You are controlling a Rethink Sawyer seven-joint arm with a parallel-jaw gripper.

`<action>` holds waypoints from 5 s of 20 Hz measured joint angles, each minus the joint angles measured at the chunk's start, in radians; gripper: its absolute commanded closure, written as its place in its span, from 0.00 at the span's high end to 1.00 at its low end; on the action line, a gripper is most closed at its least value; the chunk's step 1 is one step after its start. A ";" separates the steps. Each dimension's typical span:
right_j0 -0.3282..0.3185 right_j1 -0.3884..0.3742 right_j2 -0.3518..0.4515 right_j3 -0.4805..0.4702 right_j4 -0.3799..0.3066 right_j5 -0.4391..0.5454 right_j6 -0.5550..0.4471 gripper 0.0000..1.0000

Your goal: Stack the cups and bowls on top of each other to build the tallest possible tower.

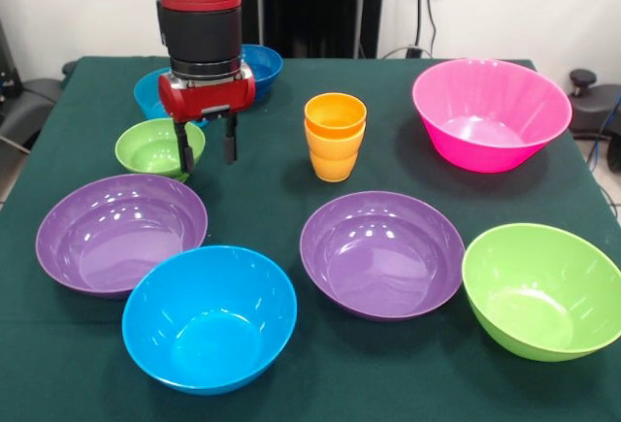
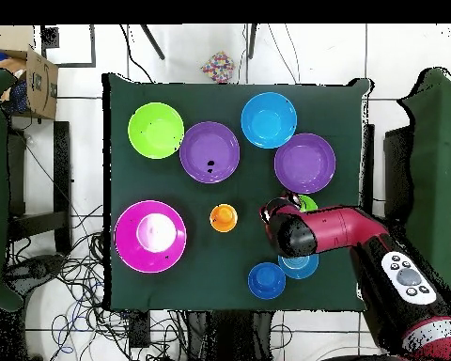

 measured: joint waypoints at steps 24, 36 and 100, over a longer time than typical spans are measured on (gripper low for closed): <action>0.000 -0.050 -0.003 0.001 0.000 0.000 0.000 1.00; 0.000 -0.043 -0.050 0.000 0.000 0.000 0.000 1.00; 0.068 -0.045 -0.164 0.063 0.001 -0.010 0.000 1.00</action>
